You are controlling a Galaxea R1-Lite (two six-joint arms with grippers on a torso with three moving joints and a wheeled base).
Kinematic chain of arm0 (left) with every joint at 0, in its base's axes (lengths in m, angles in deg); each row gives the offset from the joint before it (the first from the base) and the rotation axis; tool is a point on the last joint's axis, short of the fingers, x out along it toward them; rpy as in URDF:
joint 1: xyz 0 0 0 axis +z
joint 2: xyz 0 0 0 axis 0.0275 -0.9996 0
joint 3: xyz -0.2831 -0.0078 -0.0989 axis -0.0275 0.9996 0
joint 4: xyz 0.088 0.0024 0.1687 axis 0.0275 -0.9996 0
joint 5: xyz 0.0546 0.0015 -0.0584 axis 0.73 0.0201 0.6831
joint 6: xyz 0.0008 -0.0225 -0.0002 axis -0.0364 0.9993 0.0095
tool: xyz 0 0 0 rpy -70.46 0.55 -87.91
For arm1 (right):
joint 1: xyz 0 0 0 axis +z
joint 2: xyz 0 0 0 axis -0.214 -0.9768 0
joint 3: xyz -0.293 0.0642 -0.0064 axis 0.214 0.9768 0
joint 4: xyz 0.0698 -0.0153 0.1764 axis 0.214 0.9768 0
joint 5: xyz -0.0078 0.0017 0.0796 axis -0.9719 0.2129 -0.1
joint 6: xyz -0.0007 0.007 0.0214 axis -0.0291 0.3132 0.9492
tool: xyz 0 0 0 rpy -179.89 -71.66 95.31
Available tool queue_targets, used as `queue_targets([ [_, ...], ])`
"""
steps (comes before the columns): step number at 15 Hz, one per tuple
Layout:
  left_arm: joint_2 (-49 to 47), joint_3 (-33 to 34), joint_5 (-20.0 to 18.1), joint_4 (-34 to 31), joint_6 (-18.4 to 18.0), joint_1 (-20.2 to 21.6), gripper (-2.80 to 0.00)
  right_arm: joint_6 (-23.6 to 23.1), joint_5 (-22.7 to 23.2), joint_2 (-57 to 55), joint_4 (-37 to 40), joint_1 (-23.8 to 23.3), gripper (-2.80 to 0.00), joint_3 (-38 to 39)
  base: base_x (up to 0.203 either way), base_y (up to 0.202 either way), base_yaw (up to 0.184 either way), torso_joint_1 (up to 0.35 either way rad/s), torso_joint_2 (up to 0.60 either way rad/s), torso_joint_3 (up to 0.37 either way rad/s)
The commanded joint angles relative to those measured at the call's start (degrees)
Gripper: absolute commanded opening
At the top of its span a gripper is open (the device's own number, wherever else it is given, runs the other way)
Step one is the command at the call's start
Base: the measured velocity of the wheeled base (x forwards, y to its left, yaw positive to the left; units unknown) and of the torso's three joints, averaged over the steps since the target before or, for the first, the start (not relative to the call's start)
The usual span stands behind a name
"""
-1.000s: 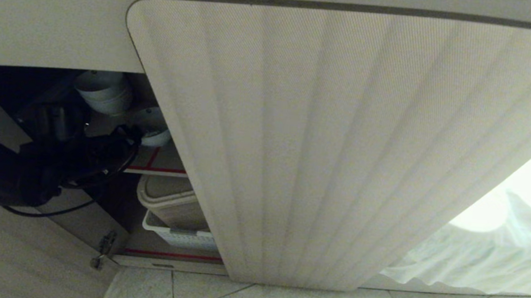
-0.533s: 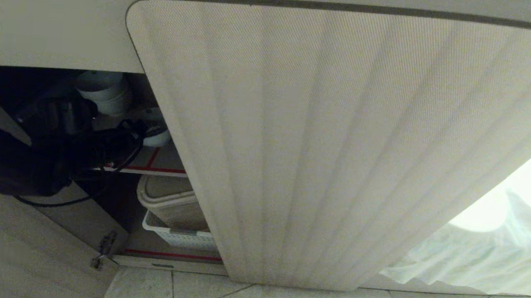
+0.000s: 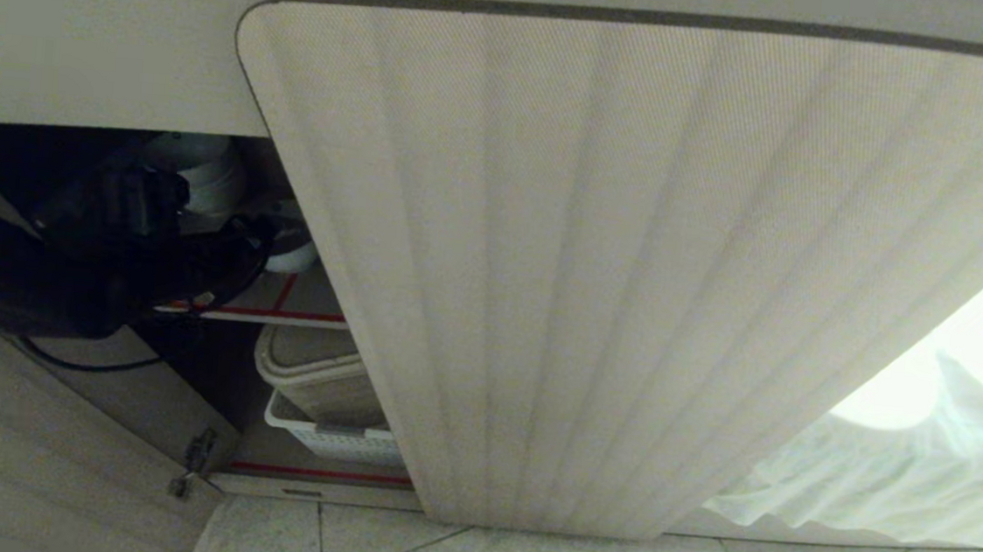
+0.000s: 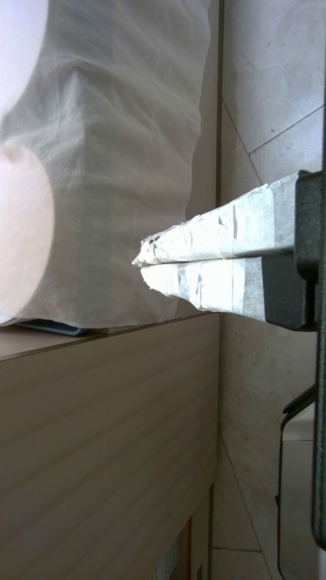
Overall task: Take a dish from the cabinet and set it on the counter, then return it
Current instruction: Take the bowl from the cabinet
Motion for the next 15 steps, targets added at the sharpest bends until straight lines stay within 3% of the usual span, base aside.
queue_targets([
  [1, -0.6, -1.7, -0.1, -3.4, 0.3, 0.0, 0.0, 0.0, 0.0, 0.0, 0.0, 0.1, -2.8, 0.0, 0.0, 0.0, 0.0, 0.0, 0.0, 0.0],
  [8, -1.2, -3.3, -0.1, -10.7, 0.3, 0.7, 0.0, 0.0, 0.0, 0.0, 0.0, 0.0, -2.8, 0.0, 0.0, 0.0, 0.0, 0.0, 0.0, 0.0],
  [15, -4.5, -5.2, 1.1, -10.2, 0.0, 0.5, 0.0, 0.0, 0.0, 0.0, 0.0, 0.0, -2.8, 0.0, 0.0, 0.0, 0.0, 0.0, 0.0, 0.0],
])
